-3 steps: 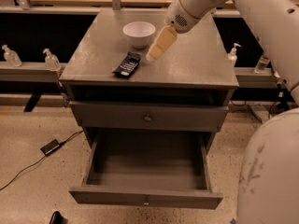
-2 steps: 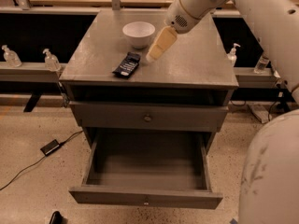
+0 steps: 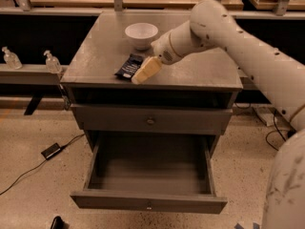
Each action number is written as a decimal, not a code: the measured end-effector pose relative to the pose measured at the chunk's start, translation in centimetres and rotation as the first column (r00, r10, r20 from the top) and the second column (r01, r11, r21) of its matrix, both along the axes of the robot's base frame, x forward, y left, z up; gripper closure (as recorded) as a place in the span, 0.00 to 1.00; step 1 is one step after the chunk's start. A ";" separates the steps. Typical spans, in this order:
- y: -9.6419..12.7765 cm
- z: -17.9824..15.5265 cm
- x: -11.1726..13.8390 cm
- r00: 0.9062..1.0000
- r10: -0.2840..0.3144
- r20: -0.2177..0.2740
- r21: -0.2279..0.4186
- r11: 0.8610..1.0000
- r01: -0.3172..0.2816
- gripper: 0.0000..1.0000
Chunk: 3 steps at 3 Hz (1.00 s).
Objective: Place rxbar blueberry into middle drawer
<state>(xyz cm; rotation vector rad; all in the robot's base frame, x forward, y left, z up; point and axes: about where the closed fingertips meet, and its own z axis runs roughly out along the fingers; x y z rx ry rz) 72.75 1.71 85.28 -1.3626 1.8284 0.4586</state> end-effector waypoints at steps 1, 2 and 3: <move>1.6 -2.4 1.1 0.999 -0.014 -0.034 0.059 0.998 0.016 0.00; 1.8 -2.7 1.2 0.999 -0.015 -0.037 0.064 0.998 0.017 0.00; 2.1 -2.9 1.2 0.999 -0.010 -0.040 0.064 0.998 0.013 0.18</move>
Offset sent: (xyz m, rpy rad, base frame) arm 0.0098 0.0144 -0.0217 0.0542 0.0305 -0.0135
